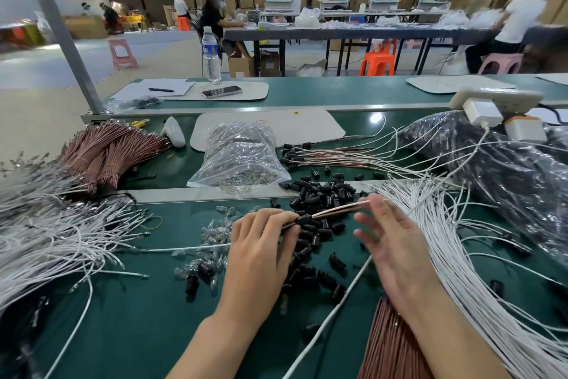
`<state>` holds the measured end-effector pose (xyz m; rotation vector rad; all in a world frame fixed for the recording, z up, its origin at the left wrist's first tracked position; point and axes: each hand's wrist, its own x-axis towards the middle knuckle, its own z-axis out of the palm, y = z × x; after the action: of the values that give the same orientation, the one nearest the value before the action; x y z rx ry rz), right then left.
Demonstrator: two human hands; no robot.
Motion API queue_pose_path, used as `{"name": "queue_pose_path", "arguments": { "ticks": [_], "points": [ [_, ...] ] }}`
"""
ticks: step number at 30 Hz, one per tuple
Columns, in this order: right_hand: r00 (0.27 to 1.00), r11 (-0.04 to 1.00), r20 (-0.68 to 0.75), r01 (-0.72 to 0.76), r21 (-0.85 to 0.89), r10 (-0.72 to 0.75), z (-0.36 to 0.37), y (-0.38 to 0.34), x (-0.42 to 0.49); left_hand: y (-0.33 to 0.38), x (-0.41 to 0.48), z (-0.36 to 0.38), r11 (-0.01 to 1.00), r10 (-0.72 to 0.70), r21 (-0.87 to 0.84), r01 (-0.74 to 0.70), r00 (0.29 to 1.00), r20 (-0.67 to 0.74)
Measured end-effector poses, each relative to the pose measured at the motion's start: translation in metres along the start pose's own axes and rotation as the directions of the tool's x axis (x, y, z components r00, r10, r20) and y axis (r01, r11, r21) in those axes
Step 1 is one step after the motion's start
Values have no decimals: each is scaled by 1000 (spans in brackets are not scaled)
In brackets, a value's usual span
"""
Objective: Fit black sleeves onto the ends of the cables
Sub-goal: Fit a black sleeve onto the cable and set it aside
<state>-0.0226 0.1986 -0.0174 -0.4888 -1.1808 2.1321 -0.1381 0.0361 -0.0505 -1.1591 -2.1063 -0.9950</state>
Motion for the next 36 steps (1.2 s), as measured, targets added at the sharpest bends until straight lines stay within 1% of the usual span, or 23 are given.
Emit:
{"name": "queue_pose_path", "arguments": {
  "ticks": [5,9,11,14,18,19,20,21,22,23,24,25,26,27,28,30,31,33,36],
  "points": [
    [983,974,-183,75,212,-36,-24,-23,9,-3,-1,-1,1000,-14,10,14,1000,-23],
    [963,896,-264,162,413,-53,-43,-34,13,-10,1,-4,998,-67,-1,67,996,-62],
    [957,848,-282,198,491,-61,-51,-37,15,-13,1,-5,996,-90,5,90,993,-75],
    [957,796,-278,232,559,-84,-57,-40,16,-13,2,-6,994,-102,18,103,992,-77],
    [969,771,-223,219,598,-102,-57,-41,16,-11,2,-6,988,-152,-29,150,985,-83],
    [978,783,-186,187,593,-93,-56,-41,16,-11,2,-7,983,-178,-54,174,981,-82],
    [988,826,-133,137,546,-76,-52,-39,14,-11,2,-7,978,-200,-76,194,977,-78],
    [997,897,-58,74,435,-54,-47,-36,13,-11,3,-7,974,-212,-91,205,974,-74],
    [999,968,32,10,250,-19,-40,-31,10,-11,3,-7,973,-215,-101,207,974,-70],
    [991,999,126,-38,18,35,-30,-24,7,-10,2,-7,973,-211,-112,203,975,-65],
    [974,977,204,-60,-203,102,-18,-15,3,-9,2,-6,974,-202,-121,194,978,-57],
    [950,933,261,-75,-352,174,-7,-6,-1,-8,1,-5,976,-183,-127,176,982,-46],
    [930,905,288,-94,-415,229,3,4,-4,-7,1,-4,981,-151,-129,146,988,-33],
    [924,903,296,-104,-418,244,9,12,-6,-5,1,-3,987,-105,-127,102,994,-18],
    [928,916,295,-101,-387,227,13,19,-8,-3,0,-2,991,-46,-122,45,999,-2],
    [952,943,262,-69,-325,160,16,24,-8,0,0,1,993,68,-98,-65,997,27],
    [964,954,238,-48,-296,122,16,24,-7,1,0,2,993,90,-83,-86,995,37],
    [983,975,170,-34,-221,72,13,19,-4,1,0,2,996,40,-82,-35,997,60],
    [996,995,67,-52,-88,58,8,10,0,-4,0,-2,982,-101,-150,115,990,97]
  ]
}}
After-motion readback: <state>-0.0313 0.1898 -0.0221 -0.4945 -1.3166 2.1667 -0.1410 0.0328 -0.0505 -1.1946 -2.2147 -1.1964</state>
